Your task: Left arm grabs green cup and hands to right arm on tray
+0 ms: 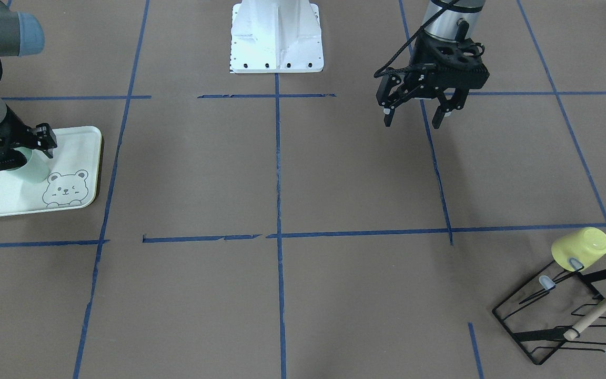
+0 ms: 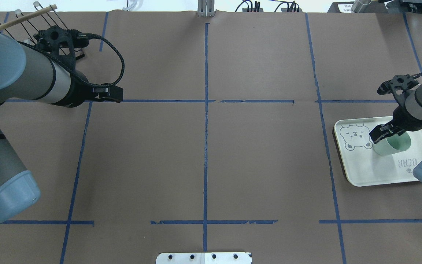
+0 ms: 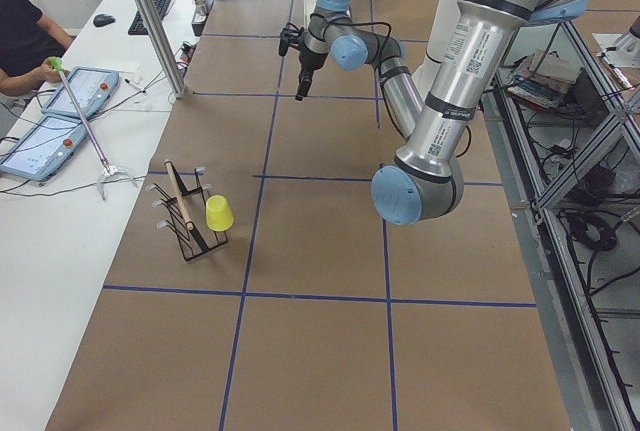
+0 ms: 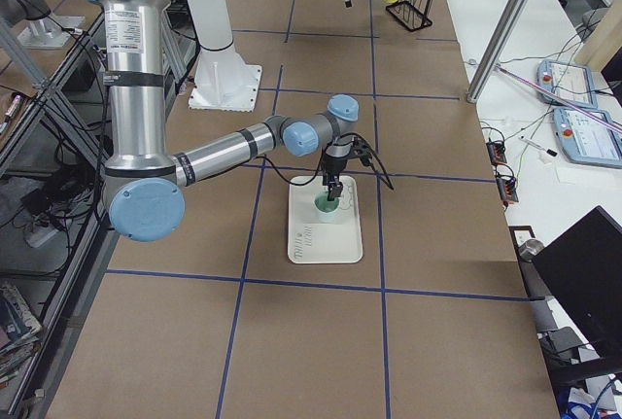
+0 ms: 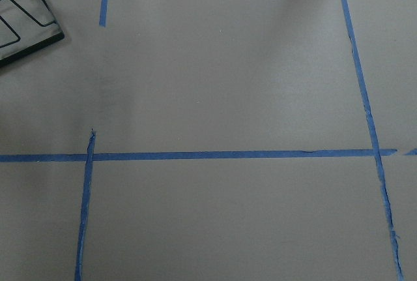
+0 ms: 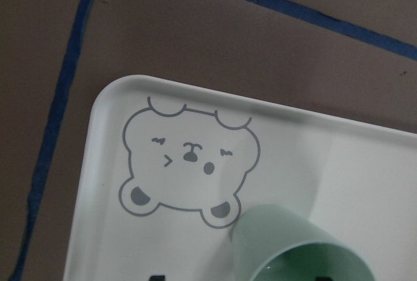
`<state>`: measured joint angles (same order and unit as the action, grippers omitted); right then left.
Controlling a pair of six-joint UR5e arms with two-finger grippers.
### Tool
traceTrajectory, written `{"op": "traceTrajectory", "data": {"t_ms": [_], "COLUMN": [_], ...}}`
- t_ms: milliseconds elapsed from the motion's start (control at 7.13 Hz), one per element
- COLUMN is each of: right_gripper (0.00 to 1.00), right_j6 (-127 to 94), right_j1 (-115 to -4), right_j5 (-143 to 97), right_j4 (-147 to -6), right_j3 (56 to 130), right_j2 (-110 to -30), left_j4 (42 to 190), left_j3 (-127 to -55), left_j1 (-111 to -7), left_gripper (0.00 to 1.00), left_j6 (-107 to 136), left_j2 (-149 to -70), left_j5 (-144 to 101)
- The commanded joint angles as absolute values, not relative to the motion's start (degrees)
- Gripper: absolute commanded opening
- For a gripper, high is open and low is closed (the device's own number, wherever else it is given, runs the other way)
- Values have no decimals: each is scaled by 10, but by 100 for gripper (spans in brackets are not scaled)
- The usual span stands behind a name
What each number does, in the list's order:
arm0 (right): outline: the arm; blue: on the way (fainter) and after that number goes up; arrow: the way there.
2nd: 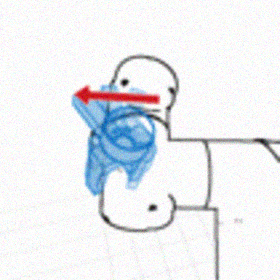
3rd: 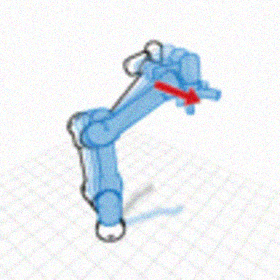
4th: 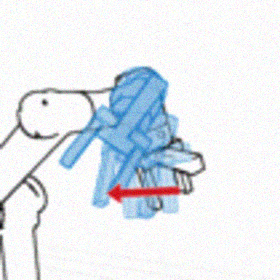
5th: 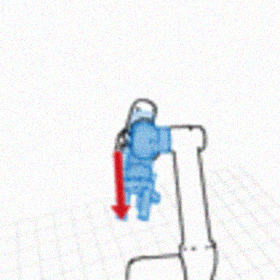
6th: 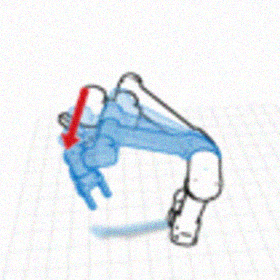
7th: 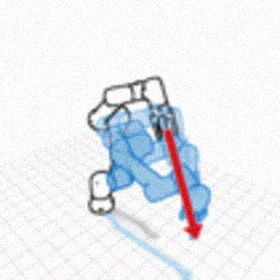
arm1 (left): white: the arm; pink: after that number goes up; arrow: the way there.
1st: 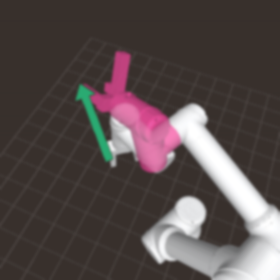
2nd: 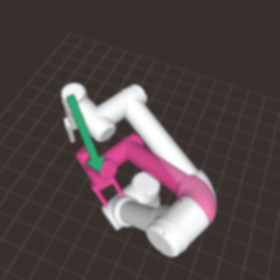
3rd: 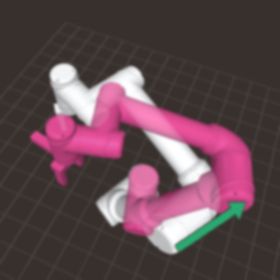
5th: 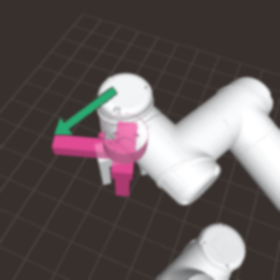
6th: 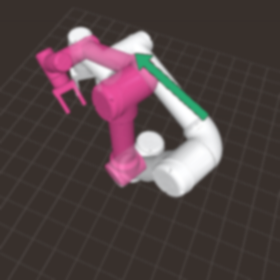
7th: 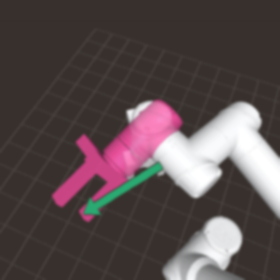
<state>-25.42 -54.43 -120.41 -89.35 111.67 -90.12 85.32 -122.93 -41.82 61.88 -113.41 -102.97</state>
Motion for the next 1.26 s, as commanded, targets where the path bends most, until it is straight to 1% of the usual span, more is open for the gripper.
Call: {"op": "traceTrajectory", "data": {"t_ms": [0, 140, 280, 421, 701, 841, 982, 1122], "right_gripper": [100, 100, 100, 100, 100, 100, 100, 100], "right_j6": [-251, -249, -249, -230, -110, -92, -68, -36], "right_j1": [-605, -638, -704, -761, -811, -834, -852, -862], "right_j5": [-1210, -1223, -1272, -1313, -1317, -1331, -1331, -1329], "right_j4": [-957, -966, -965, -963, -965, -965, -964, -963], "right_j3": [1210, 1229, 1239, 1235, 1220, 1210, 1197, 1195], "right_j2": [-905, -928, -949, -986, -1035, -1046, -1048, -1063], "left_j4": [846, 831, 828, 829, 832, 833, 829, 825], "left_j3": [-1231, -1234, -1246, -1257, -1307, -1314, -1310, -1299], "left_j1": [-421, -424, -428, -458, -571, -600, -640, -716], "left_gripper": [100, 100, 100, 100, 100, 100, 100, 100], "left_j6": [593, 524, 475, 417, 295, 234, 156, 59], "left_j2": [-1127, -1118, -1078, -1038, -925, -878, -848, -813], "left_j5": [-1032, -1042, -1053, -1084, -1231, -1254, -1256, -1272]}}
